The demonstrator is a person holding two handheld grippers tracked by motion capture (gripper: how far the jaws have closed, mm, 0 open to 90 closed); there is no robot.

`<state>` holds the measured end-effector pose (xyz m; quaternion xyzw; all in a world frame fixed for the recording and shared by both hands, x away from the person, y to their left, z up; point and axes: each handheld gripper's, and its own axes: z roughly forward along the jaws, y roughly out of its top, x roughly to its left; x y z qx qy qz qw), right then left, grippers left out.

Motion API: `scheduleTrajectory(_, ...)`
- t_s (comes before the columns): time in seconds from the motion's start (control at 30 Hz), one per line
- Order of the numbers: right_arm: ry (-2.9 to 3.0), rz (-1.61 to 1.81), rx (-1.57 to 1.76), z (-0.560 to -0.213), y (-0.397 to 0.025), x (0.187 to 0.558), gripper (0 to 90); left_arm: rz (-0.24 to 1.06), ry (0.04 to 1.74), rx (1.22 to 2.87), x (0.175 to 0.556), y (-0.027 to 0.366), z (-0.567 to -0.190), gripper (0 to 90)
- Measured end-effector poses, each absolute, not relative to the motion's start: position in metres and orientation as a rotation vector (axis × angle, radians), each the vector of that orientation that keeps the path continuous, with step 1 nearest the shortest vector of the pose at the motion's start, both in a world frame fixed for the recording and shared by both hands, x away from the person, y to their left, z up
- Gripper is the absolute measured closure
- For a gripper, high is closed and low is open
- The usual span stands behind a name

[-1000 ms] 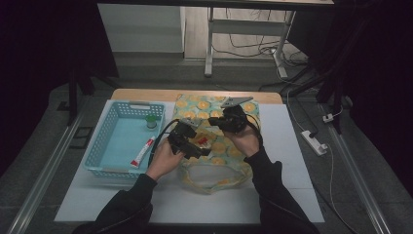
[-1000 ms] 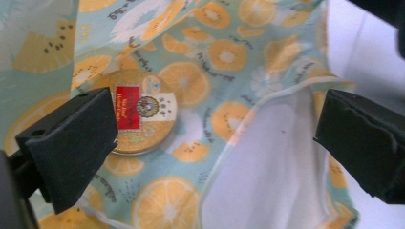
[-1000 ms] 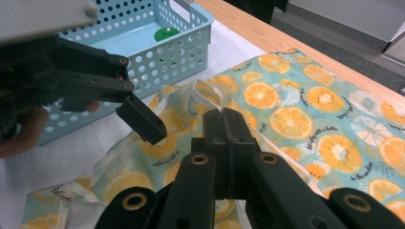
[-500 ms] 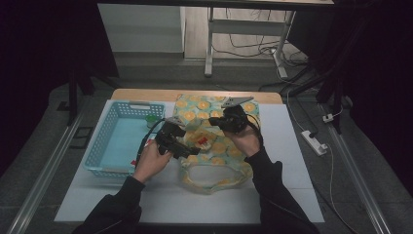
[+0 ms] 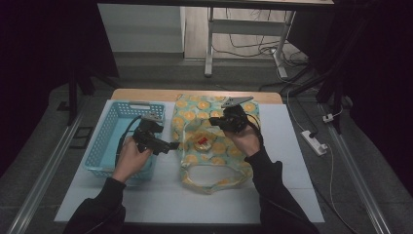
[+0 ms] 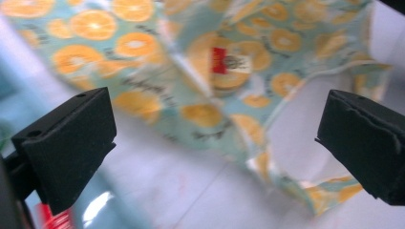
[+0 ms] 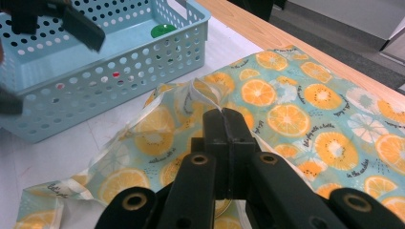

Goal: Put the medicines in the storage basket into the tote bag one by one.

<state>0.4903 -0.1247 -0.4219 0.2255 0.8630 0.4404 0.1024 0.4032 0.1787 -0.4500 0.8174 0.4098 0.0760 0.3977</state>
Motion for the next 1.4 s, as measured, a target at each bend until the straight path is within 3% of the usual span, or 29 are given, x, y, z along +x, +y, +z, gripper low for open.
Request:
scheduleTrajectory(0.73,2.543,1.298,0.672,-0.422,-0.126,0.491,90.0,0.284,1.287,2.060,0.407,0.242,-0.468,0.0)
scheduleTrajectory(1.4,2.547,1.295,0.663,-0.422,-0.125,0.490,90.0,0.202,1.399,2.274,0.428,0.239,-0.505,0.0)
